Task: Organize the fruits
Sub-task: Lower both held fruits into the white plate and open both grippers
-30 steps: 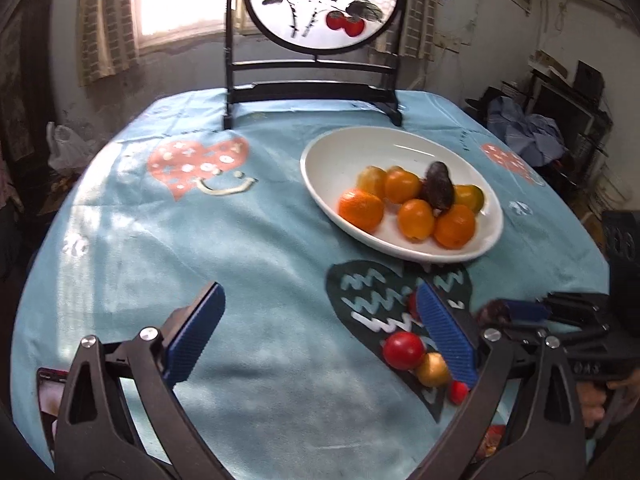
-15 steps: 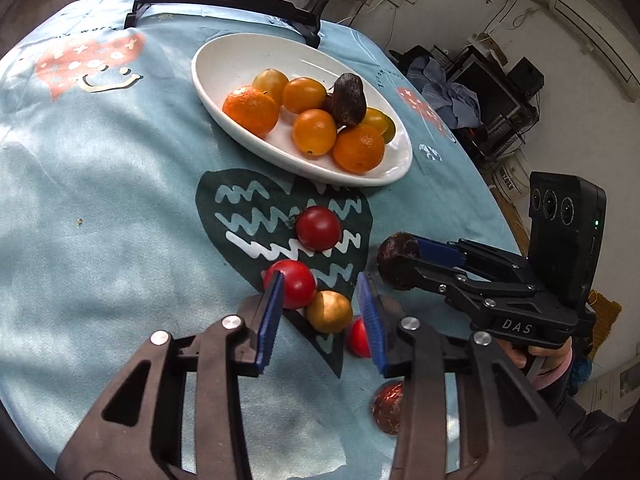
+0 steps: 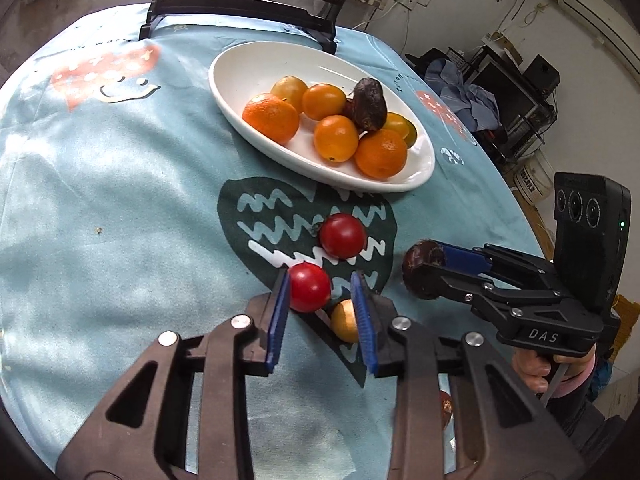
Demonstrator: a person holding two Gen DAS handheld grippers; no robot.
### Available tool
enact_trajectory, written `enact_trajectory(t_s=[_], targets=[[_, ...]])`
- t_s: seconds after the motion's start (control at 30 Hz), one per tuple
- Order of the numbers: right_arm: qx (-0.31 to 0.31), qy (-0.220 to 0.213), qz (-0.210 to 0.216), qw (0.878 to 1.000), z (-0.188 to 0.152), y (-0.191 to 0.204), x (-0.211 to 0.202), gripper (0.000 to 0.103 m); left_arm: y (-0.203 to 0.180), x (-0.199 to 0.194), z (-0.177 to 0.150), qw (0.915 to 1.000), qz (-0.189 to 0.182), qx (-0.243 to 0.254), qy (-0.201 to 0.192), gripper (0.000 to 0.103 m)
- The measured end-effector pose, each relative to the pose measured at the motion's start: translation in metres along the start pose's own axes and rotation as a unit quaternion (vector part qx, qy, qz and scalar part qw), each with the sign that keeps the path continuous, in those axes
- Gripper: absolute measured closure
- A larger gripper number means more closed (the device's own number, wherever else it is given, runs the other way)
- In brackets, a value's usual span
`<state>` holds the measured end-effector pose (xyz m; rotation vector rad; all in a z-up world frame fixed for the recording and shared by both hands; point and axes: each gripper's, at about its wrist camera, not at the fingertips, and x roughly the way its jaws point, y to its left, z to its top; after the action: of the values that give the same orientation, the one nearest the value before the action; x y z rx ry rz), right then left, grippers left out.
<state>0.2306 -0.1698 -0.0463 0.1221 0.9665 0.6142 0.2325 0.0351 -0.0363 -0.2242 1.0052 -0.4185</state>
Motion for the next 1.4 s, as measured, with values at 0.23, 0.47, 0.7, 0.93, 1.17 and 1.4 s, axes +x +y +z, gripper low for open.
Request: enact_trajectory(t_s=[0.23,0.47,0.7,0.93,1.17,1.4], targets=[[0.002,0.0,-0.001,1.0,0.0,0.0,0.0,0.061,-0.007,0.017,-0.006,0.991,0.126,0.045,0.012,0.071],[-0.001,-0.002,-0.001,1.0,-0.001,0.002,-0.001,0.061,-0.001,0.015,-0.003,0.9925,0.115,0.04,0.002,0.074],[-0.013,-0.009,0.008,1.0,-0.001,0.006,-0.004,0.061,-0.012,0.007,-0.003,0.9919,0.109,0.059,-0.026,0.075],[-0.016,-0.145,-0.027,0.989,0.024,0.001,-0.028,0.061,-0.031,-0.007,0.028,0.9849,0.114,0.065,-0.113,0.075],[0.043,-0.193,-0.056,0.979,0.072,-0.041,-0.015,0.061,-0.034,0.015,0.092,0.9815,0.116,0.046,-0.145,0.075],[0.044,-0.194,-0.069,0.978,0.094,-0.056,0.002,0.061,-0.016,0.043,0.12,0.9819,0.134,0.022,-0.132,0.075]])
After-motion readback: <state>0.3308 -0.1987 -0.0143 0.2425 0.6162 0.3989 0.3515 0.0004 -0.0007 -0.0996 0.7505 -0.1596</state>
